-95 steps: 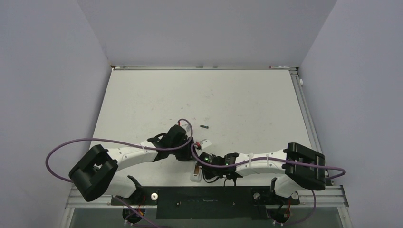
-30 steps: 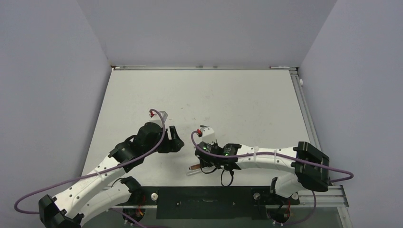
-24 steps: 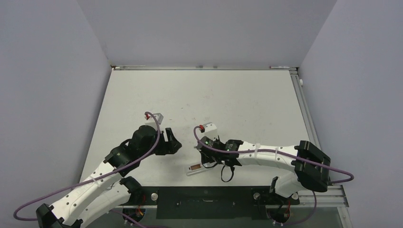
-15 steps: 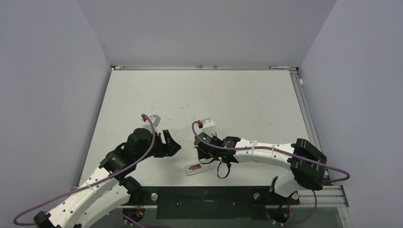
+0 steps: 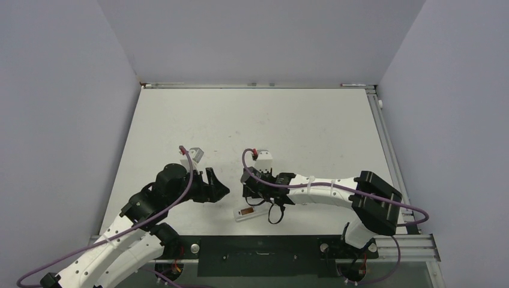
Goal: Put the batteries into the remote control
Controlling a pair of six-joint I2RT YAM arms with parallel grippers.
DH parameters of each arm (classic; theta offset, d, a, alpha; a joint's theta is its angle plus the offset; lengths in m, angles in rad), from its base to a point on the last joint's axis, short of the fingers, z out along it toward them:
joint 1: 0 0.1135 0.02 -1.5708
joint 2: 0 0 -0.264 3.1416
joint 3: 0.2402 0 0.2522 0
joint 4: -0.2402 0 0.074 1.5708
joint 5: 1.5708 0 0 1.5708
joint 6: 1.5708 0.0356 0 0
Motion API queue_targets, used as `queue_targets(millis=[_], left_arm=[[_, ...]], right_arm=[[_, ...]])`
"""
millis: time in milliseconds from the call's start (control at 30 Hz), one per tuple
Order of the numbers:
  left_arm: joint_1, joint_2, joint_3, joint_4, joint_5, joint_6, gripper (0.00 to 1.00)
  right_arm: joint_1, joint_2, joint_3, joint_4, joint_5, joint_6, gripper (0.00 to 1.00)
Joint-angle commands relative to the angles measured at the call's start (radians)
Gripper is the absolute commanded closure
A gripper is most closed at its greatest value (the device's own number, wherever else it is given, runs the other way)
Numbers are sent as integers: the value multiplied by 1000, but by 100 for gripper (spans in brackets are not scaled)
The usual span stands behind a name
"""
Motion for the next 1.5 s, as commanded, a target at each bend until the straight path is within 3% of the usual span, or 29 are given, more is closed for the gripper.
queue_targets(millis=[0, 667, 1467], left_arm=[[6, -1, 63, -1, 51, 44, 31], [9, -14, 63, 20, 92, 94, 23], [-59, -65, 60, 15, 70, 92, 20]], right_arm=[[-9, 19, 11, 59, 68, 123, 52], [-2, 110, 72, -61, 192, 552, 50], [4, 227, 189, -181, 224, 700, 56]])
